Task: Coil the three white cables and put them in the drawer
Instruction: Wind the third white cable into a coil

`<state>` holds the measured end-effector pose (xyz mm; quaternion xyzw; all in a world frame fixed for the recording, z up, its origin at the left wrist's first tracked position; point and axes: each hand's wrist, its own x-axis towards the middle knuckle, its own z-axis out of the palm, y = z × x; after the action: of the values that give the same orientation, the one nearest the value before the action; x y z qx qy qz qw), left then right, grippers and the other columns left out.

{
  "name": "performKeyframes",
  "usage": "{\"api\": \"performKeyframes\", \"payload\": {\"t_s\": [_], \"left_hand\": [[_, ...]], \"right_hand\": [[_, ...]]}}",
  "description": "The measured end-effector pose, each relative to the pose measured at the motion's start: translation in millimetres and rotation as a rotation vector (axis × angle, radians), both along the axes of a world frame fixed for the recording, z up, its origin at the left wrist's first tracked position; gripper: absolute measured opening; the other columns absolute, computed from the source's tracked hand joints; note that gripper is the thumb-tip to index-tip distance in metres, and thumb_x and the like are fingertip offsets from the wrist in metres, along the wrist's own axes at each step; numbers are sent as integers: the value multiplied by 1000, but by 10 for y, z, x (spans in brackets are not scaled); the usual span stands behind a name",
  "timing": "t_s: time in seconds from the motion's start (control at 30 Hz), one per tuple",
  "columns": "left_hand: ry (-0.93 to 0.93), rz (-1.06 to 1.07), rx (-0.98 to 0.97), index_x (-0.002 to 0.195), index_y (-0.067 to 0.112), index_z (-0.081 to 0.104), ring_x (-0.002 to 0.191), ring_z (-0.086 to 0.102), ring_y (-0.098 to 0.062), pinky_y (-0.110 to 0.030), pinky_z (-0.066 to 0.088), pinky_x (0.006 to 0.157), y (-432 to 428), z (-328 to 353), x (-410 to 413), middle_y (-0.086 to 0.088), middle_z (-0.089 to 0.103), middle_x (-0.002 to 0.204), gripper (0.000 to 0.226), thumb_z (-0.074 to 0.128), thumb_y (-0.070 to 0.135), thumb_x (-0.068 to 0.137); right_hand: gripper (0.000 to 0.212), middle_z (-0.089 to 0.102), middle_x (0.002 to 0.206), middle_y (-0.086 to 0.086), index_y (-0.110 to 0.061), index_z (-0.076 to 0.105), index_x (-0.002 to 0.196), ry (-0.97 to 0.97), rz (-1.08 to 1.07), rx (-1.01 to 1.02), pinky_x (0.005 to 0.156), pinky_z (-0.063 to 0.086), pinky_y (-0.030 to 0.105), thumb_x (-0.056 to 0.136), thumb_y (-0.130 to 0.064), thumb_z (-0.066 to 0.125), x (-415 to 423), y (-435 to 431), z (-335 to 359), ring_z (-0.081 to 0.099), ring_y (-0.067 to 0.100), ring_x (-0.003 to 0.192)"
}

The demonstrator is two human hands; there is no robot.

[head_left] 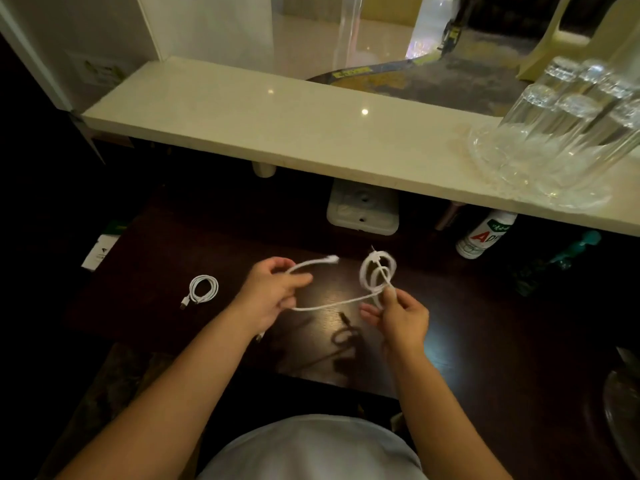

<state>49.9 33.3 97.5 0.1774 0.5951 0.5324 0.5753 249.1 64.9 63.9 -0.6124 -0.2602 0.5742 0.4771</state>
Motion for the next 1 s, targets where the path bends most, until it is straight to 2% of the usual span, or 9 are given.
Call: {"api": "performKeyframes", "payload": {"t_s": [0.13, 0.3, 0.43, 0.5, 0.67, 0.77, 0.87, 0.93, 1.0], "left_hand": [[-217, 301, 65, 75, 17, 43, 29, 21, -3, -14, 15, 33, 73, 174, -244, 7, 31, 42, 31, 54, -7, 90], [-192, 384, 110, 67, 21, 39, 30, 18, -3, -17, 12, 31, 181, 388, -802, 11, 24, 41, 33, 49, 9, 97], [-208, 454, 99, 65, 22, 39, 30, 15, -6, -20, 10, 33, 200, 404, -1172, 8, 19, 37, 36, 44, 26, 100], [-277, 386, 101, 66, 20, 46, 29, 15, -7, -21, 11, 35, 188, 343, -1091, 8, 19, 35, 40, 37, 39, 101], [-429, 175, 168, 64, 20, 47, 33, 18, -8, -21, 18, 38, 262, 435, -588, 7, 21, 38, 50, 29, 48, 102], [-486, 30, 224, 70, 15, 60, 43, 25, -8, -23, 27, 50, 270, 676, -245, 5, 27, 46, 42, 39, 36, 100], [-576, -123, 253, 87, 8, 69, 54, 38, -9, -24, 36, 64, 287, 903, 132, 3, 38, 58, 33, 45, 26, 100], [-661, -230, 281, 98, 6, 67, 60, 48, -10, -24, 45, 68, 335, 1018, 342, 1, 48, 66, 28, 45, 23, 100], [-735, -308, 313, 106, 4, 66, 68, 57, -11, -26, 52, 74, 415, 1122, 470, -2, 57, 75, 28, 45, 21, 100]], "right_hand": [[16, 65, 82, 12, -1, 59, 105, 103, -190, -131, 40, 54, 22, 102, -12, 48, 572, 234, 10, 65, 19, 55], [30, 44, 60, -6, -12, 55, 77, 318, -288, -278, 33, 35, 11, 103, -10, 40, 1493, 400, 111, 42, 2, 34], [31, 45, 78, -5, -13, 51, 79, 444, -431, -256, 58, 42, 22, 104, -15, 34, 2055, 324, 90, 45, 8, 65], [28, 55, 89, 1, -10, 54, 84, 327, -326, -316, 64, 50, 32, 104, -20, 38, 2065, 312, 62, 55, 17, 77], [29, 63, 91, 9, -8, 55, 91, 124, -37, -298, 60, 56, 40, 105, -27, 39, 1650, 389, 112, 69, 24, 65], [30, 65, 70, 9, -7, 60, 88, -350, 290, -343, 57, 44, 31, 98, -34, 55, 1440, 431, 254, 59, 20, 50], [43, 72, 99, 8, -7, 67, 110, -874, 565, -178, 64, 47, 26, 89, -44, 66, 1164, 393, 591, 66, 19, 79], [55, 66, 123, 3, -17, 57, 133, -548, 740, 110, 86, 49, 22, 83, -31, 75, 813, 260, 885, 64, 14, 109], [57, 67, 122, 5, -16, 54, 136, -150, 915, 215, 96, 51, 25, 83, -10, 72, 447, 71, 1044, 64, 15, 115]]}}
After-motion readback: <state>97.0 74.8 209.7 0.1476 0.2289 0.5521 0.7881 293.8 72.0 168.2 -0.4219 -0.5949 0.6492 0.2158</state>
